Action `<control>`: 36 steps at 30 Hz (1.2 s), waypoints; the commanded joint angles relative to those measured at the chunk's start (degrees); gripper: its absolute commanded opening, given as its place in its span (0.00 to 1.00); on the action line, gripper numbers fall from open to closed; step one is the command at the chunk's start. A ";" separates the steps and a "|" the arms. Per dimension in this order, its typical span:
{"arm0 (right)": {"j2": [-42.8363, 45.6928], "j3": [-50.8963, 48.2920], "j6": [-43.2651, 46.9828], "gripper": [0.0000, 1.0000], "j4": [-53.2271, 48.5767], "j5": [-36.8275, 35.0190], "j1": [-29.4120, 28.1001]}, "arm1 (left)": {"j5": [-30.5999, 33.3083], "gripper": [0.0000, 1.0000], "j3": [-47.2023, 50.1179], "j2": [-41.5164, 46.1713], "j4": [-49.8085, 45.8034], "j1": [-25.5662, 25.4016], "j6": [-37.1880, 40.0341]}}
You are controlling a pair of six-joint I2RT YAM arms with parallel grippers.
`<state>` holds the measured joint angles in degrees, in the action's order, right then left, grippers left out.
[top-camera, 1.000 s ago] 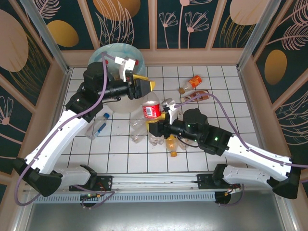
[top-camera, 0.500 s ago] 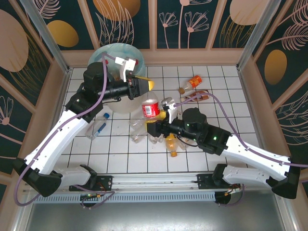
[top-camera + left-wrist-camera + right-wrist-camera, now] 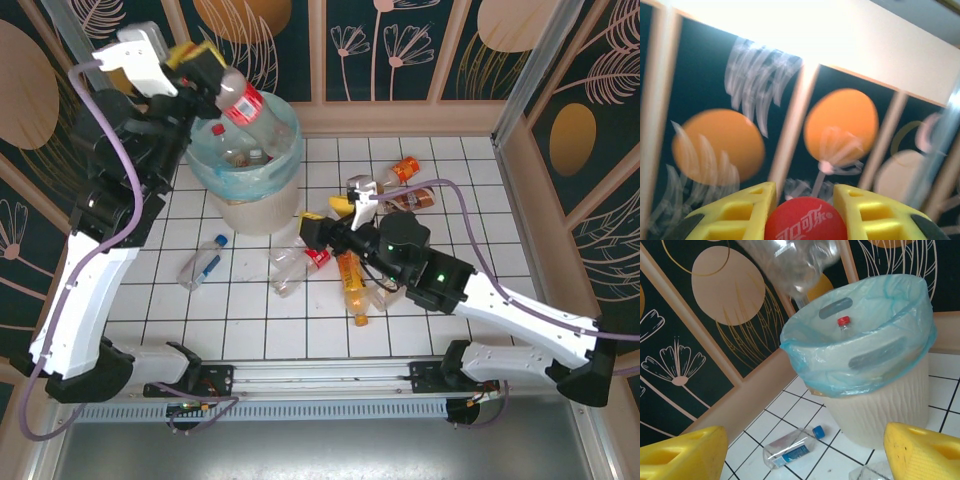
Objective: Put the plastic bottles in the bin
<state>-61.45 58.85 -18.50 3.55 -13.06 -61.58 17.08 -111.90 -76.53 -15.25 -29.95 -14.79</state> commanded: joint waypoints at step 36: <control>-17.90 21.40 0.47 0.82 -15.33 -4.91 0.92 | -2.40 0.27 22.89 -20.29 4.52 14.08 5.90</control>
<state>-80.53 80.18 -17.47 -11.03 -15.99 -61.14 15.40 -88.58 -97.14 -12.21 -16.38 -9.85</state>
